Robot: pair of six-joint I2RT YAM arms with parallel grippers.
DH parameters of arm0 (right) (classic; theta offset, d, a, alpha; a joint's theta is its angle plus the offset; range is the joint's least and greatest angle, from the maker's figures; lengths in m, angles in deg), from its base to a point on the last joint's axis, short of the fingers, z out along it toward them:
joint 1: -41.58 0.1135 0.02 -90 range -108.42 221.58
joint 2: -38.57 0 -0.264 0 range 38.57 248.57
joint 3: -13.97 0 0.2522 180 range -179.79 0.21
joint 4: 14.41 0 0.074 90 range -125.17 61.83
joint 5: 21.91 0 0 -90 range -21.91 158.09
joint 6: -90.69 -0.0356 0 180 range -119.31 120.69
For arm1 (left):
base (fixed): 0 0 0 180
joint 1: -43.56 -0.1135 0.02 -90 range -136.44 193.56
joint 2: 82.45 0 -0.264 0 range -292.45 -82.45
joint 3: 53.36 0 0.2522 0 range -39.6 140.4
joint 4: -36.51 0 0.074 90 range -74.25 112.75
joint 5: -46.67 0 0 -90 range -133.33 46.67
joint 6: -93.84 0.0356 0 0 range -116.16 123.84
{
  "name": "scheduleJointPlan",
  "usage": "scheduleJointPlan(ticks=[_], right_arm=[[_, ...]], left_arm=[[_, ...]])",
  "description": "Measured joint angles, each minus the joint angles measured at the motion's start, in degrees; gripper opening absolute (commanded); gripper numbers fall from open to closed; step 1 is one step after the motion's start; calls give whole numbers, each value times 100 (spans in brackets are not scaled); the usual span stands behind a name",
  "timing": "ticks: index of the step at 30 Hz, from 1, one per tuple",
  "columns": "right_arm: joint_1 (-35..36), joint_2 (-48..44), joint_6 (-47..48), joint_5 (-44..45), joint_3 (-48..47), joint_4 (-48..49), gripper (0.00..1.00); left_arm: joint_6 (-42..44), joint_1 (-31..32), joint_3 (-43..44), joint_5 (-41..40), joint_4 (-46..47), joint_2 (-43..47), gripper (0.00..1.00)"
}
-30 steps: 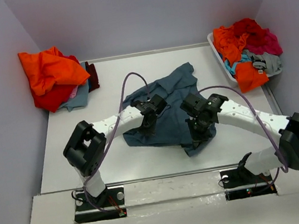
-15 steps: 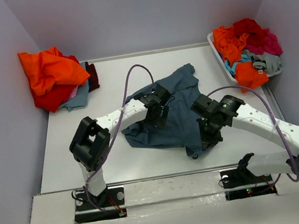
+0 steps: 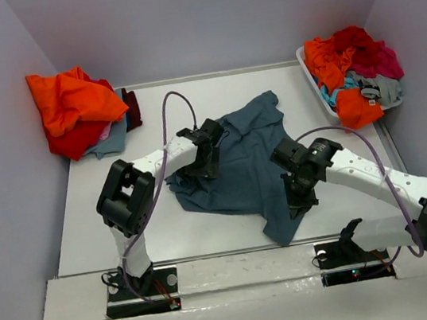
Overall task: Fold and stack the t-shirts
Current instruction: Flatten the tshirt out
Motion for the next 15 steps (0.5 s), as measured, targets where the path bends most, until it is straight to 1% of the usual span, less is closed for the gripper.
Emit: scheduleJointPlan(ticks=[4,7,14,15], right_arm=[[0,79,81,-15,11,15,13],[0,190,146,-24,11,59,18],[0,640,317,-50,-162,249,23],[0,737,345,-50,-223,297,25]], left_arm=[[0,-457,-275,-7,33,72,90],[0,-691,-361,-4,61,83,90],[0,-756,-363,4,79,144,89],[2,-756,-358,-7,74,173,89]])
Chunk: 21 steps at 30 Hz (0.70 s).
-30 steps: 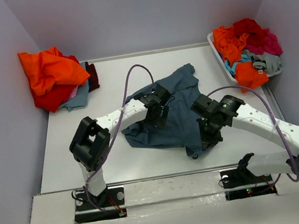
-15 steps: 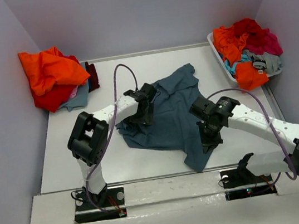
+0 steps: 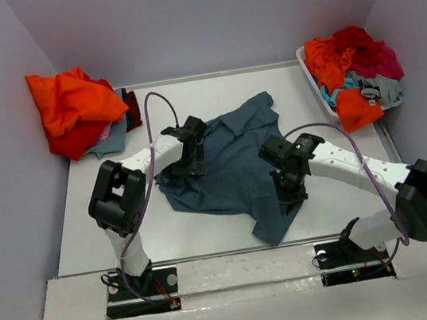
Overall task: Fold and stack the t-shirts
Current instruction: Flatten the tshirt out
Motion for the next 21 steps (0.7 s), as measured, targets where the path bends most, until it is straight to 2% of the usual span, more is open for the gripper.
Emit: scheduleJointPlan(ticks=[7,13,21], right_arm=[[0,874,308,48,-472,468,34],[-210,1707,579,85,-881,953,34],[-857,2223,861,81,-1375,1432,34]], left_arm=[[44,31,223,-262,-7,258,89],[46,35,302,-485,-22,518,90],[15,35,299,-560,-74,531,90]])
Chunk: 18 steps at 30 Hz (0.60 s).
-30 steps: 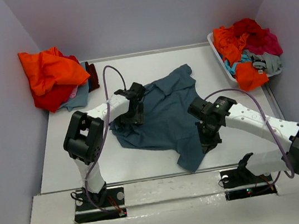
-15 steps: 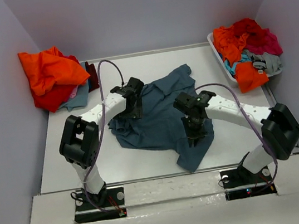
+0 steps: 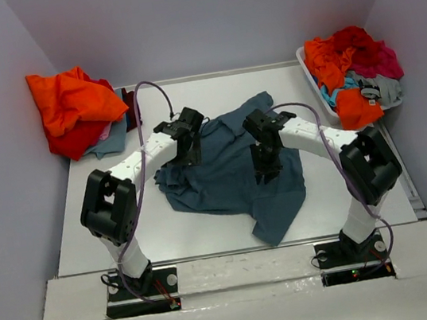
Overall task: Fold and stack the t-shirts
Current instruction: Flatten the tshirt out
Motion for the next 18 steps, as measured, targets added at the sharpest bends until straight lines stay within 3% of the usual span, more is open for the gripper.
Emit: scheduleJointPlan(ticks=[11,15,18], right_arm=[[-184,350,269,-61,55,402,33],[-254,376,310,-81,173,457,33],[-271,431,348,-107,212,520,33]], left_arm=[[-348,-4,-505,109,-37,9,84],[-452,-13,-647,131,-35,37,73],[-498,-13,-693,146,-57,109,57]])
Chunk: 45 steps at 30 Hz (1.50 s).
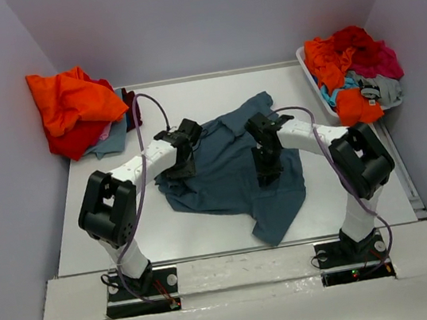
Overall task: Fold and stack the t-shirts
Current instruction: Flatten the tshirt out
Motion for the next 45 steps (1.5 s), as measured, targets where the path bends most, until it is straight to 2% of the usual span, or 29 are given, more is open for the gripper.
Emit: scheduleJointPlan(ticks=[1,7,20,26,34,39,41,43,45], right_arm=[[0,28,13,-7,2,9,33],[-20,76,57,-55,138,140,33],[-125,-17,70,-168,483,407,33],[-168,-39,72,-249,529,472,33],[-170,-39,87,-256,531,479,33],[-170,-39,92,-260,535,490,33],[-170,-39,92,-264,538,492,32],[-170,-39,92,-264,538,494,32],[-173,-39,94,-275,538,496,33]], left_arm=[[-24,0,2,9,4,22,53],[-94,2,2,35,2,85,53],[-210,-90,-7,15,-28,247,64],[-264,-234,-94,9,-26,610,64],[-262,-339,-400,208,131,662,63],[-260,-337,-479,302,170,662,53],[-254,-337,-479,319,199,662,43],[-256,-337,-479,328,225,660,39],[-245,-337,-479,337,240,658,27]])
